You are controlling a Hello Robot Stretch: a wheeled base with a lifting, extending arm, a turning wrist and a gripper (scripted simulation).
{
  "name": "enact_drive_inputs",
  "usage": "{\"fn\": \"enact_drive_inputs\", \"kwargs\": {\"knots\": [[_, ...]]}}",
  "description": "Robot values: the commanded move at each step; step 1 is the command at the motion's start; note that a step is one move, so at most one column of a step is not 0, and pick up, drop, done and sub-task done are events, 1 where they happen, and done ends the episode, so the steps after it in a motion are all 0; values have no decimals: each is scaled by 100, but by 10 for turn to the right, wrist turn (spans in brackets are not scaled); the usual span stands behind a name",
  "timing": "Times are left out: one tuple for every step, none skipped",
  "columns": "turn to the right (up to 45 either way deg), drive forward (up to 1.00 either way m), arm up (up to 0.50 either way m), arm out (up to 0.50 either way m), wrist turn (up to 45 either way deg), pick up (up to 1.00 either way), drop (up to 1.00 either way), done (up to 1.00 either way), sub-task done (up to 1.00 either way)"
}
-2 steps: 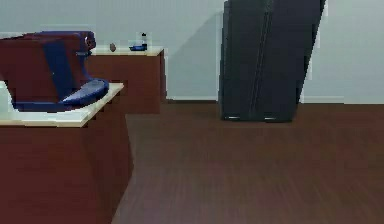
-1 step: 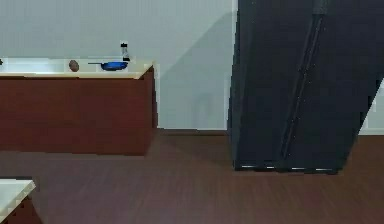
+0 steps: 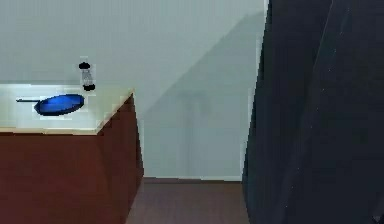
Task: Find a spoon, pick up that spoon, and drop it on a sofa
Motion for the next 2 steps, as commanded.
{"fn": "enact_drive_inputs", "kwargs": {"knots": [[-450, 0, 0, 0, 0, 0, 0, 0, 0], [-300, 0, 0, 0, 0, 0, 0, 0, 0]]}}
